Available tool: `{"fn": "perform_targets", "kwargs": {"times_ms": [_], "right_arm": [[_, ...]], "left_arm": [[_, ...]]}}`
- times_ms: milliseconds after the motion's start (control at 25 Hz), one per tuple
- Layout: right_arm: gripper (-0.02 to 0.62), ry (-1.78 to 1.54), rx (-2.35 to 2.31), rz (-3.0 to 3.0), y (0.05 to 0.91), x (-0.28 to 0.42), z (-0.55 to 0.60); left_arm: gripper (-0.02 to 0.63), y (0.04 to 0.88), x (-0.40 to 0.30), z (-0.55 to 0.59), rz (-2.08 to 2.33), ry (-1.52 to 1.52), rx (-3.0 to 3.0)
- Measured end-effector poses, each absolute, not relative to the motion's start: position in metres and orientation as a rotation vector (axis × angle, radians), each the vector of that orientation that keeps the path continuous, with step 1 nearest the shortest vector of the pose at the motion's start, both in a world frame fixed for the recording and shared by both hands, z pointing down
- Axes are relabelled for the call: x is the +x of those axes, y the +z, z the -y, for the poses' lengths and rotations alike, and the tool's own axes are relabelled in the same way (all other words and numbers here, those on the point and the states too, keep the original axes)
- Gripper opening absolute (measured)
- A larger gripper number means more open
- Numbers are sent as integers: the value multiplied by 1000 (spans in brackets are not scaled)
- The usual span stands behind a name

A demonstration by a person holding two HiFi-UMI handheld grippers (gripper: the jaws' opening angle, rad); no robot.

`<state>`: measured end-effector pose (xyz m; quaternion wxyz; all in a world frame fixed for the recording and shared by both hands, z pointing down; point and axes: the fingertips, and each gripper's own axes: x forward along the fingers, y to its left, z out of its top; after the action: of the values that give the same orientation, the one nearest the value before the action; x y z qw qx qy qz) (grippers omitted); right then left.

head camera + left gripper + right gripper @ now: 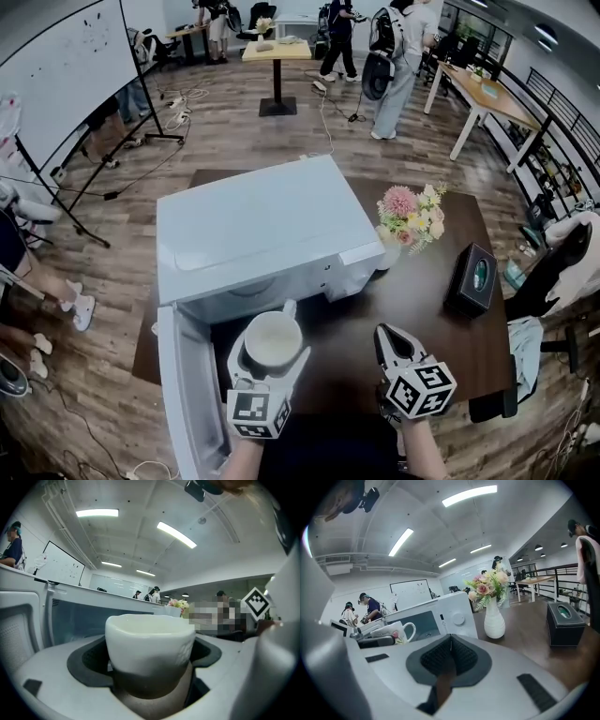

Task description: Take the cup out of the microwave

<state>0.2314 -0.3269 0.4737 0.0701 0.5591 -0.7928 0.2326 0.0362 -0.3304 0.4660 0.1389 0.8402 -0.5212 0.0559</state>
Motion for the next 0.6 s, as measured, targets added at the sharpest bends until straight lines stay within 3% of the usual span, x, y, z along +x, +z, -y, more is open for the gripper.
{"fn": "perform_targets", "kwargs": {"times_ms": [600], "right_arm": [[-6,547,1636,2522,442,250,310]], "left_arm": [[482,443,66,320,1297,117,2629]]}}
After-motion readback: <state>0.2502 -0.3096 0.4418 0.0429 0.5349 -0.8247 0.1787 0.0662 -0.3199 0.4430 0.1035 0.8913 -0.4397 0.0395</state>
